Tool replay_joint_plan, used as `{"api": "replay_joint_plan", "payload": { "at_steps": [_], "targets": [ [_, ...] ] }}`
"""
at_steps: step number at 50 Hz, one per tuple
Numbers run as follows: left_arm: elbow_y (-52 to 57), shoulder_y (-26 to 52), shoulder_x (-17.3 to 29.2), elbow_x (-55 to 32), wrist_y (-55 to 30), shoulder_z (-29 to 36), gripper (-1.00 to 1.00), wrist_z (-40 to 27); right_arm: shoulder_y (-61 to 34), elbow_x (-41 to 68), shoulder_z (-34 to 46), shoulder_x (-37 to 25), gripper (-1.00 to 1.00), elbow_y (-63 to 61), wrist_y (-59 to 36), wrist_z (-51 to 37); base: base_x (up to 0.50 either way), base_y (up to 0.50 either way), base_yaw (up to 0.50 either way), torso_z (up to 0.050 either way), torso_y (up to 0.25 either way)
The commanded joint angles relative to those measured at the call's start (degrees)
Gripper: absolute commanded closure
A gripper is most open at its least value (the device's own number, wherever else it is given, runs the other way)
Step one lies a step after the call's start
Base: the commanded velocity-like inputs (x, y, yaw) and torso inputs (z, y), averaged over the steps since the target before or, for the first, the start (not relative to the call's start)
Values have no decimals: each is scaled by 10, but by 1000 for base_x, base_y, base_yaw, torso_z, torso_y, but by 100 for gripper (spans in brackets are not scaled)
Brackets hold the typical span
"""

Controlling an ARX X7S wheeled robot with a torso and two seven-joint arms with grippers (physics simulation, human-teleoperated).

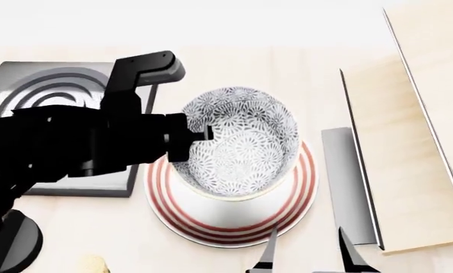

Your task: Pick up the akita bowl and put it on the plate.

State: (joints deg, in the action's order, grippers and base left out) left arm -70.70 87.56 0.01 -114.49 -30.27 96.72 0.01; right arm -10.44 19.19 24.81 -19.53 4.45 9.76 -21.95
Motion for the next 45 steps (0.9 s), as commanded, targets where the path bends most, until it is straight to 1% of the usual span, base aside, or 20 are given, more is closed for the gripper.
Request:
{"api": "replay_joint_plan", "payload": {
  "at_steps": [1,10,14,18,37,45],
  "targets": [
    [3,-2,0,2,3,-23,100,1,0,1,2,0,-100,1,0,0,0,0,0,0,-139],
    [2,-5,0,-7,4,-20,100,11,-2,2,3,0,-100,4,2,1,0,0,0,0,-57],
    [-6,-9,0,-34,0,-19,100,25,-3,3,3,0,-100,4,1,1,0,0,0,0,0],
    [-6,-10,0,-39,1,-13,100,29,-5,1,4,1,-100,7,1,1,0,0,0,0,0],
    [-7,-26,0,-53,19,-8,100,10,-3,3,6,-1,-100,4,2,0,0,0,0,0,0],
    [-12,-36,0,-67,38,-10,100,-1,-4,5,6,-1,-100,9,3,1,0,0,0,0,0]
  ]
}}
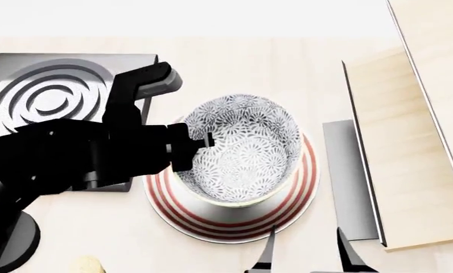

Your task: Pick up the akita bowl and put it on the plate.

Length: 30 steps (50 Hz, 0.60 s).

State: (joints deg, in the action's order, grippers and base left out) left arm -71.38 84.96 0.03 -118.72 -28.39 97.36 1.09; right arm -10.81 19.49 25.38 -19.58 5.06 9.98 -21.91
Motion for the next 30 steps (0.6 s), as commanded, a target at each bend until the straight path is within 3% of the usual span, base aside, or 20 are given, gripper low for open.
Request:
{"api": "replay_joint_plan", "payload": {
  "at_steps": [1,30],
  "targets": [
    [-5,-10,0,-25,19,-14,100,-11,0,2,1,0,-100,3,1,0,0,0,0,0,0],
    [3,-41,0,-27,51,-14,100,-21,2,6,3,-4,-100,-3,1,0,0,0,0,0,0]
  ]
}}
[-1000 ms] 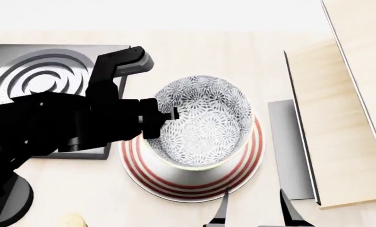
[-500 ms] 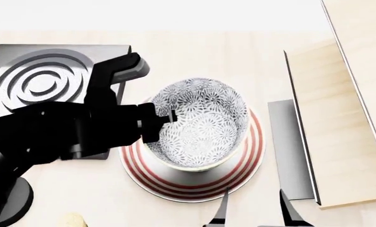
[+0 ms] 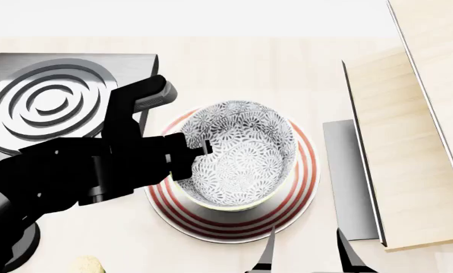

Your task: Pick up the akita bowl and put it on the plate.

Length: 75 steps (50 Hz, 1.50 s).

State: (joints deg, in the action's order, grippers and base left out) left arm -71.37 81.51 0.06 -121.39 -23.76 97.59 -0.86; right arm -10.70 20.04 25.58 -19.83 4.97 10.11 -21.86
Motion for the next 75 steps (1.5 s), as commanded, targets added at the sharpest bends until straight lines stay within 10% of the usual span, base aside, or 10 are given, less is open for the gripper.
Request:
{"api": "replay_joint_plan", "payload": {
  "at_steps": [1,15,16,63,75],
  "targets": [
    [3,-7,-1,1,6,-17,100,-3,1,0,1,-1,-100,-1,0,-1,0,0,0,0,0],
    [9,-11,-1,8,13,-22,100,1,-1,4,2,0,-100,6,4,3,0,0,-1,0,0],
    [9,-10,-1,8,11,-22,-100,-1,-2,5,2,0,-100,7,4,3,10,0,0,0,0],
    [-34,86,2,113,5,-12,-100,3,-5,5,14,1,-100,-1,0,3,0,0,0,0,0],
    [460,132,261,127,119,-65,-100,-247,-3,-3,23,2,-100,-10,-4,-1,0,0,0,0,0]
  ]
}}
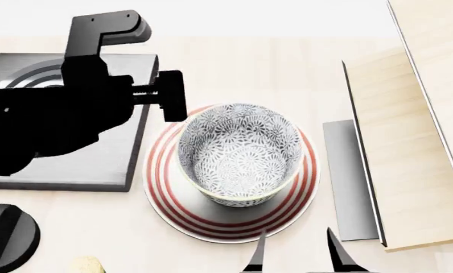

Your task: Pick up the akita bowl and put it on the plate.

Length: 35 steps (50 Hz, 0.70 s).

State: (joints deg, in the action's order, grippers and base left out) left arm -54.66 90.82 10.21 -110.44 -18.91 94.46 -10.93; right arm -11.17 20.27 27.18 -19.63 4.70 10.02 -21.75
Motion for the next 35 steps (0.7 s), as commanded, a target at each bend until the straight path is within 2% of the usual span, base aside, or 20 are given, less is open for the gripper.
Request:
{"api": "replay_joint_plan", "payload": {
  "at_steps": [1,9,18,25,35],
  "targets": [
    [330,45,181,24,77,-37,-100,-160,3,-6,7,-1,-100,-12,-5,-4,0,0,0,0,0],
    [460,72,275,39,104,-61,-100,-223,4,-4,5,-8,-100,-24,-10,-7,0,0,0,0,0],
    [557,82,347,81,118,-61,-100,-274,0,-8,7,-9,-100,-26,-14,-10,0,0,0,0,0],
    [655,51,431,132,163,-59,-100,-310,-4,-15,4,-21,-100,-64,-38,-26,0,0,0,0,0],
    [734,-17,515,223,242,-46,-100,-343,-5,-25,-12,-53,-100,-143,-80,-62,0,0,0,0,0]
  ]
}}
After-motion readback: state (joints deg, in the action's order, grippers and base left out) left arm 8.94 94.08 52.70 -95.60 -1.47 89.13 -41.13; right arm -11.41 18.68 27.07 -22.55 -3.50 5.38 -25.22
